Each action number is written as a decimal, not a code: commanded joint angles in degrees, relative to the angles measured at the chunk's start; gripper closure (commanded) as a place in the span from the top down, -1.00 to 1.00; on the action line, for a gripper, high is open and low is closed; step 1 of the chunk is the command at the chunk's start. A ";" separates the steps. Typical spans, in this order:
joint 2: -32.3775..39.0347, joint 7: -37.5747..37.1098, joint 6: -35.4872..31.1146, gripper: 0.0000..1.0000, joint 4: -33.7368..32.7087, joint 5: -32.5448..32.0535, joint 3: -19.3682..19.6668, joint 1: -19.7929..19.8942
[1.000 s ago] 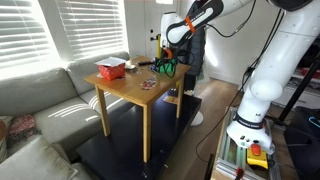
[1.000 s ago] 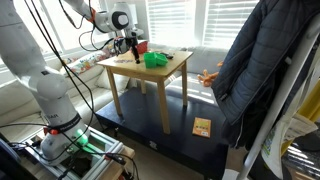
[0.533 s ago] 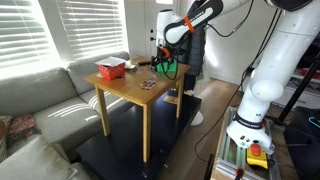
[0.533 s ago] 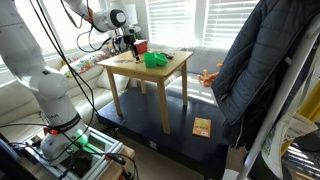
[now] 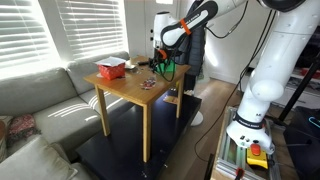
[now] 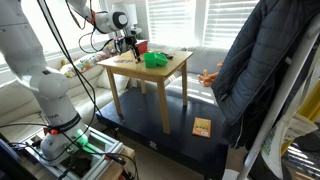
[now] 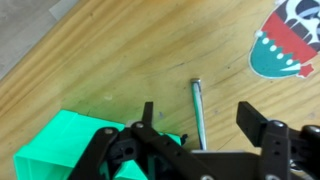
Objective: Push the green lunch box a little to the right, pick up the silver spoon and put it in the green lunch box
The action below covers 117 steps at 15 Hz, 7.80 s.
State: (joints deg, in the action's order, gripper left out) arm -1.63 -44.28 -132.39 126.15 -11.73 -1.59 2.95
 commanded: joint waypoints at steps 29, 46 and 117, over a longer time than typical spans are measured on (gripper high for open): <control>-14.58 3.46 11.74 -0.87 -0.29 14.09 -0.05 -2.16; -6.32 -16.62 24.68 -0.88 -16.53 40.19 7.35 3.73; -15.94 -23.35 16.55 1.00 -0.79 20.21 5.67 4.57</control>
State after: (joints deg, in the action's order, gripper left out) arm -11.01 -69.94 -114.05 119.58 13.37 6.23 8.13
